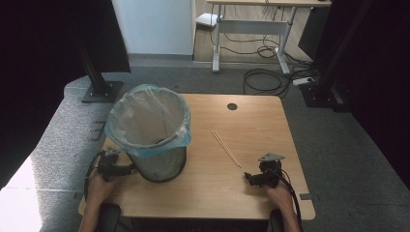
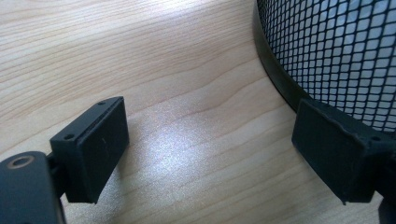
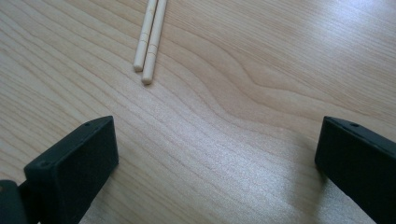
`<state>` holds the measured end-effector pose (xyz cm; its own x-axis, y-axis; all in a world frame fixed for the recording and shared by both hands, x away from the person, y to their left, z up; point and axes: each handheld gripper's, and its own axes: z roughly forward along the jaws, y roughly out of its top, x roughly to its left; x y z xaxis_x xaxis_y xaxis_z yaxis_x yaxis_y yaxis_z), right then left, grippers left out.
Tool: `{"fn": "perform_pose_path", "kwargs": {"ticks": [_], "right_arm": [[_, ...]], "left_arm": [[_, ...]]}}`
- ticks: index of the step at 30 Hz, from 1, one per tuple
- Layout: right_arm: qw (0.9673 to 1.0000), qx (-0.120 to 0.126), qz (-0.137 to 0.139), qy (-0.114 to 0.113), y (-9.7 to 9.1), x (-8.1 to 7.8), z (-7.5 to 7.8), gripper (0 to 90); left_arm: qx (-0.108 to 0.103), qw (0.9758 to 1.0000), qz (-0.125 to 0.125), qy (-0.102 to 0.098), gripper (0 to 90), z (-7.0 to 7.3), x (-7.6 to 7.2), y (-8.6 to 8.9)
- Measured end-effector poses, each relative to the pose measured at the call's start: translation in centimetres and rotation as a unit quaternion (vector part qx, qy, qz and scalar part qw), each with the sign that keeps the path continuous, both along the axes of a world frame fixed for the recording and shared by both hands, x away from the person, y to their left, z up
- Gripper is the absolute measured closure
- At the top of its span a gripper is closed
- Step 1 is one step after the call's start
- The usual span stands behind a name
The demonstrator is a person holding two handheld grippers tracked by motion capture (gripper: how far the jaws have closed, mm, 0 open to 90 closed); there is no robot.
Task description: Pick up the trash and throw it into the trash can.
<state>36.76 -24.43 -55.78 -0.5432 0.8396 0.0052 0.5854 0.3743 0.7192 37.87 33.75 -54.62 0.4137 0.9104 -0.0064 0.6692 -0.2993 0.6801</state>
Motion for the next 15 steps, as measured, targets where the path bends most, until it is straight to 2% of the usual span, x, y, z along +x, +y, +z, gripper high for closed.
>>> {"fn": "perform_pose_path", "kwargs": {"ticks": [9, 12, 15], "right_arm": [[1.0, -0.002, 0.0, 0.003, 0.09, -0.04, 0.09, 0.4], [1.0, -0.003, -0.003, 0.006, 0.03, 0.04, 0.36, 6.3], [0.9999, -0.002, -0.005, 0.016, 0.01, 0.44, 0.67, 6.4]], "left_arm": [[0.0, 1.0, 0.0, 0.0, 10.7, 0.0, 0.0, 0.01], [0.0, 1.0, 0.0, 0.0, 10.7, 0.0, 0.0, 0.0], [0.0, 1.0, 0.0, 0.0, 10.7, 0.0, 0.01, 0.0]]}}
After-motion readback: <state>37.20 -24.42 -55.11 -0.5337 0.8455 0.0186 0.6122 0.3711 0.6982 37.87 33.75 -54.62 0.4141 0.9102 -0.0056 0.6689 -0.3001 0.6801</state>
